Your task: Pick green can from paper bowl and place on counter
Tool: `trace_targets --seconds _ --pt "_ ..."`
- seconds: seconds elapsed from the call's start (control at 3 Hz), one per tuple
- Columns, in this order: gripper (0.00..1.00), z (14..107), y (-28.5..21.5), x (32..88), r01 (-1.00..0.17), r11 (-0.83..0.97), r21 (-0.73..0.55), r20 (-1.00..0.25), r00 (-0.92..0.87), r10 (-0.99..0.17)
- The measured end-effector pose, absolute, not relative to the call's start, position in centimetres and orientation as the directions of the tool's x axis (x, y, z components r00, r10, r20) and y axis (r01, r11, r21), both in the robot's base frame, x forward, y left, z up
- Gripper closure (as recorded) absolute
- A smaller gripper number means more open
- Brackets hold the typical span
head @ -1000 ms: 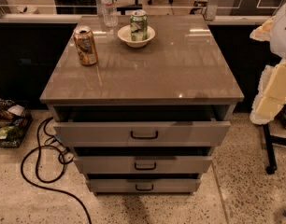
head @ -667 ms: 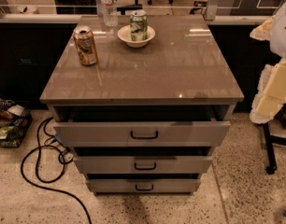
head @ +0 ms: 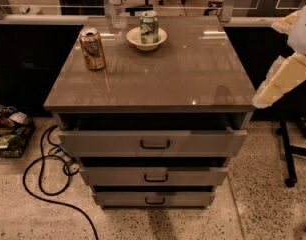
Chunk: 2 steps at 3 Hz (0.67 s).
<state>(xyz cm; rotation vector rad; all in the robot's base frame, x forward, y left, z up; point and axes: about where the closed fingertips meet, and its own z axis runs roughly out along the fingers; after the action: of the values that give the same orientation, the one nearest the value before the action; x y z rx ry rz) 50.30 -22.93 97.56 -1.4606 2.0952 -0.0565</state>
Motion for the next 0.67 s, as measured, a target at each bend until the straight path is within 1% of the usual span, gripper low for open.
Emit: trace_targets --seconds 0.33,0.67 --pt "0.00 95.8 -23.1 53.3 -0.800 0.512 -0.314 -0.624 -0.233 -0.746" --pt "0.00 95.7 -22.5 56.3 -0.753 0.591 -0.290 -0.785 -0.166 -0.597"
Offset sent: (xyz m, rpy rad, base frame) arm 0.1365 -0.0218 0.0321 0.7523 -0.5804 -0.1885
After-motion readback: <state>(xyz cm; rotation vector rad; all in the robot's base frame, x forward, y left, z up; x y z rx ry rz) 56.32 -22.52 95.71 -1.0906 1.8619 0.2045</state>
